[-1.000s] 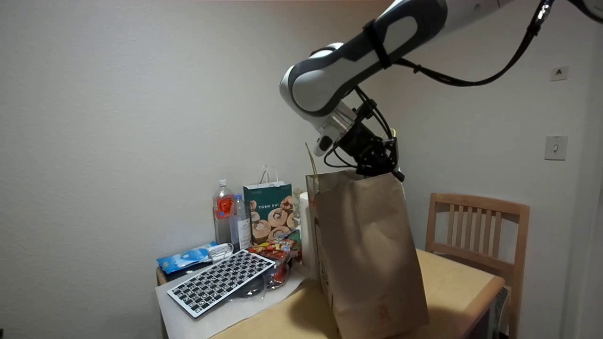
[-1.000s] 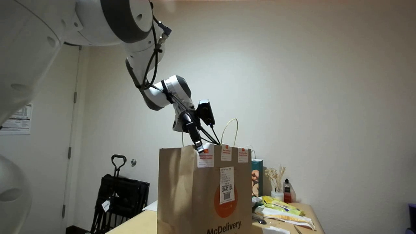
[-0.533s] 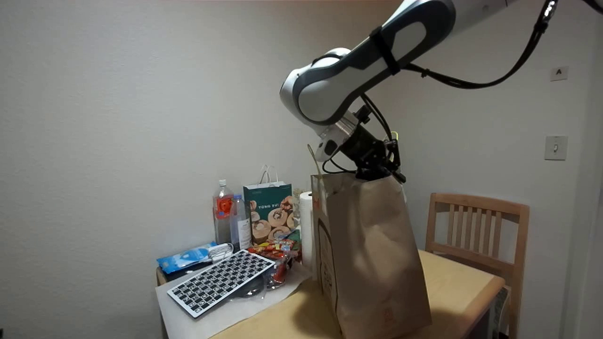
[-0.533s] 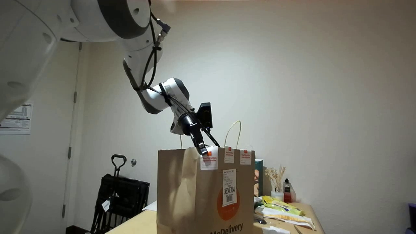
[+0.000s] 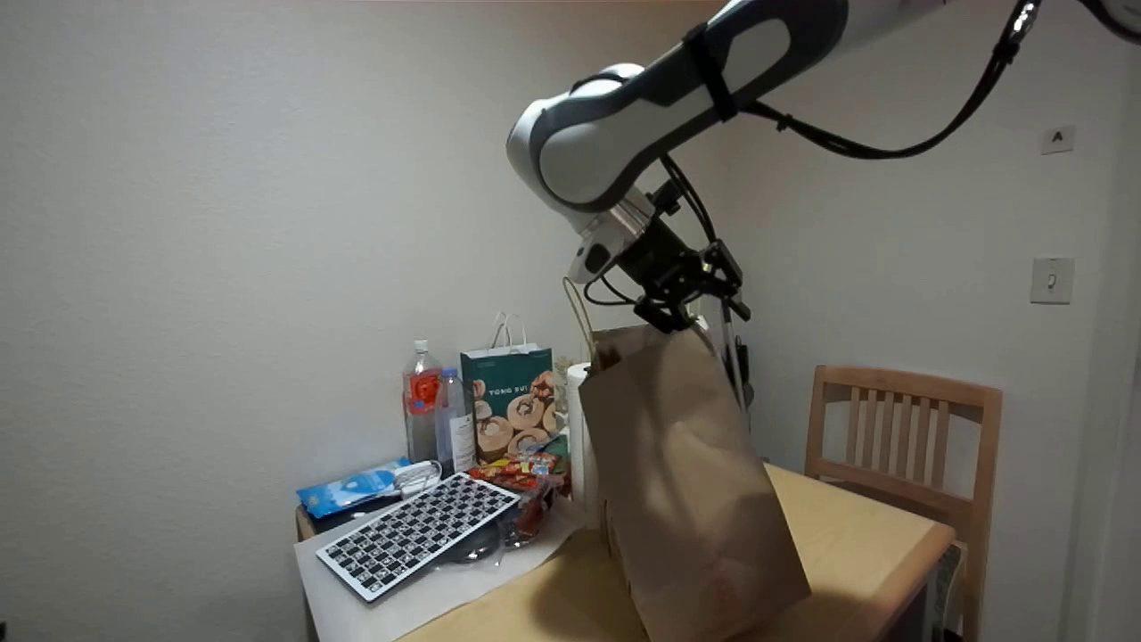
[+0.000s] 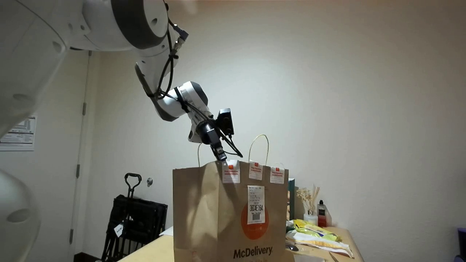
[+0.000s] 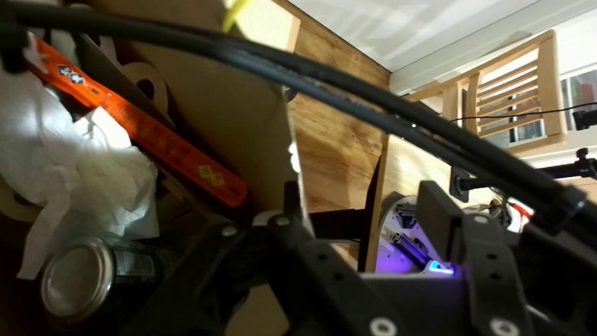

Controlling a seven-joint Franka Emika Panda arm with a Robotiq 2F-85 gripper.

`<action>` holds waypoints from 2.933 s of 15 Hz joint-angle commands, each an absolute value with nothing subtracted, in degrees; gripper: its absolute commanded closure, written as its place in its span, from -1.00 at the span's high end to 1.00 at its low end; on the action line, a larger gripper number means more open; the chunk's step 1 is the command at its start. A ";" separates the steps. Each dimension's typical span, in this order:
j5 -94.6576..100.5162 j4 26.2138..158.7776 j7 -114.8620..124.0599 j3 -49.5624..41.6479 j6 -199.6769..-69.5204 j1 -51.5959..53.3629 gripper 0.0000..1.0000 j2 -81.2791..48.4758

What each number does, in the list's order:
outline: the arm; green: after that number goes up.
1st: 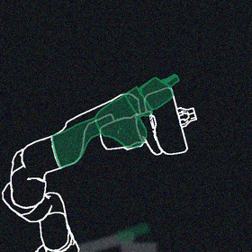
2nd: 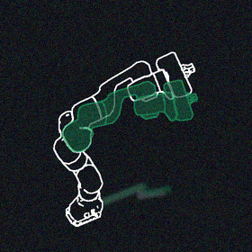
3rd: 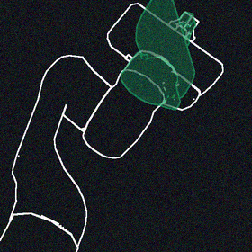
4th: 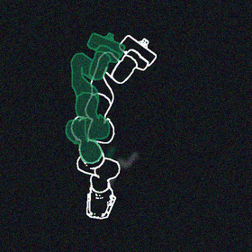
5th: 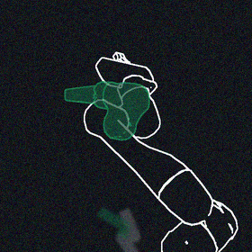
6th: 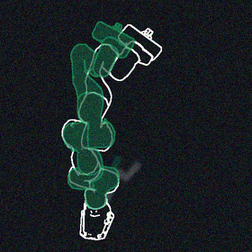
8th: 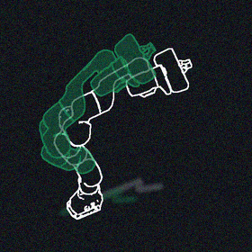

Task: Move the paper bag

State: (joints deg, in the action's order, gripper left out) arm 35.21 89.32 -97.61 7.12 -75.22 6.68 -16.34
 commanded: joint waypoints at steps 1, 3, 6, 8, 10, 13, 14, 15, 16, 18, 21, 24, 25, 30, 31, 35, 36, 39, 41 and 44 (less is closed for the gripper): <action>35.92 86.47 -94.81 7.72 -76.27 7.81 0.93 -14.72; 36.14 85.22 -94.28 7.82 -76.61 8.29 1.00 -14.52; 35.39 84.21 -93.64 7.83 -76.58 8.52 1.00 -14.21; 34.74 80.77 -87.82 7.70 -70.73 9.88 1.00 -15.21; 31.43 75.48 -82.89 8.53 -61.04 11.47 1.00 -16.75; 25.67 66.74 -73.49 9.25 -52.53 13.18 1.00 -20.15; 23.76 63.68 -70.17 9.42 -50.66 13.70 1.00 -21.62; 21.89 61.20 -66.85 9.52 -49.27 14.05 1.00 -22.78; 20.31 58.93 -63.37 9.54 -48.64 14.30 1.00 -23.90; 21.76 63.18 -65.49 9.38 -51.09 14.59 1.00 -21.24; 20.47 59.02 -62.05 9.44 -50.14 14.65 1.00 -23.87; 14.29 54.58 -55.79 9.72 -41.93 13.97 1.00 -26.88; 11.41 55.30 -54.21 9.05 -40.12 14.46 1.00 -26.75; 0.69 55.54 -48.46 8.52 -34.22 13.99 1.00 -29.11; -0.17 56.16 -45.55 7.85 -35.26 14.35 1.00 -28.83; 2.12 57.29 -47.87 7.87 -36.21 14.33 1.00 -28.38; 0.95 57.93 -47.09 7.37 -35.51 13.58 1.00 -27.36; -1.97 59.98 -44.56 5.35 -34.44 11.88 1.00 -23.26; -4.06 62.04 -41.16 3.57 -33.19 11.05 1.00 -19.99; -8.57 66.85 -33.88 0.59 -32.44 10.33 1.00 -13.81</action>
